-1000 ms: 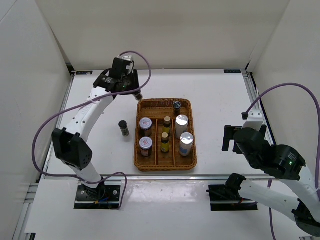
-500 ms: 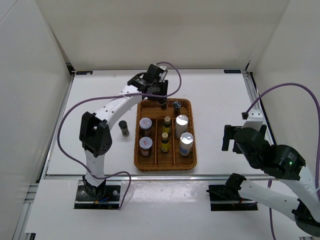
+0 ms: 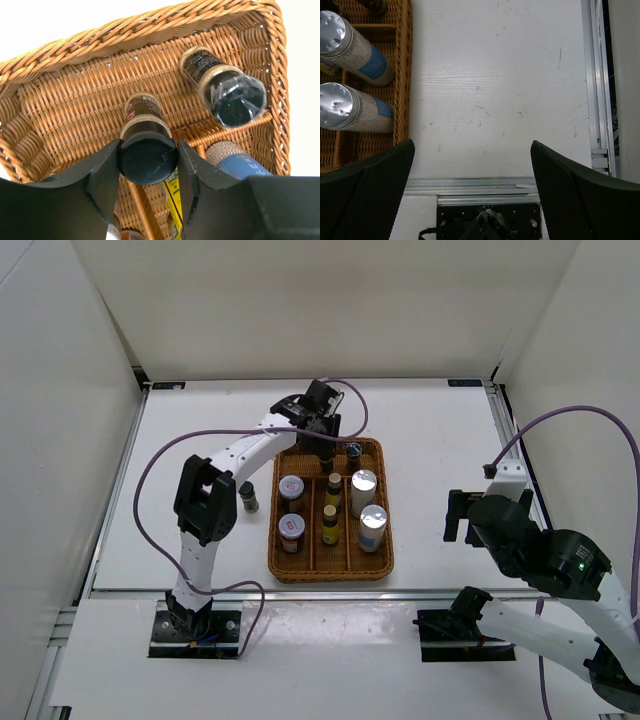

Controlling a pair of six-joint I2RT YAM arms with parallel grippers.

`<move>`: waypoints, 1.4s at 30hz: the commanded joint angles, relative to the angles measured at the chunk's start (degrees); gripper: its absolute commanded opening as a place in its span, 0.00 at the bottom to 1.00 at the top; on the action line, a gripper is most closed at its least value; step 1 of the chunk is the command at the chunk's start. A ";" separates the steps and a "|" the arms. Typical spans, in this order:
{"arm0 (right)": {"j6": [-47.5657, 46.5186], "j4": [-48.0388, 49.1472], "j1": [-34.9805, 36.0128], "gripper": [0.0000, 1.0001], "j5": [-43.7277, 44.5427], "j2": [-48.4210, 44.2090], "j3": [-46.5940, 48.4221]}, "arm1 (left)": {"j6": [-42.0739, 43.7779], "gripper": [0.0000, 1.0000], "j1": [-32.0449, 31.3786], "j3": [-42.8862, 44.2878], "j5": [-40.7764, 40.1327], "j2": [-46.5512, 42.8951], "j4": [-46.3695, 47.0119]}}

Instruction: Organize the condiment bottles

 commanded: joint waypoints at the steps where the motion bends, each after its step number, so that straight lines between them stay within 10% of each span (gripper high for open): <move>1: -0.52 1.14 0.18 1.00 0.80 0.21 0.01 | -0.36 0.21 -0.36 2.75 -0.90 0.81 0.71; 7: -0.52 1.14 0.18 1.00 0.80 -0.32 0.01 | -0.36 0.29 -0.36 2.75 -0.90 1.96 0.71; 16: -1.05 1.14 0.18 1.00 0.80 -0.32 0.01 | 0.77 1.00 -0.36 3.28 -5.37 -3.39 0.10; 22: -1.05 1.14 0.18 1.00 0.80 -0.32 0.01 | 2.00 1.00 0.17 3.56 -12.22 -15.77 -2.63; 31: -1.05 1.14 0.18 1.00 0.80 -0.32 0.01 | -2.12 1.00 5.96 -25.96 -19.81 -42.93 -1.49; 42: -1.57 1.67 0.18 1.00 0.27 -0.32 0.01 | -4.50 1.00 15.64 -44.44 -8.22 -43.67 2.03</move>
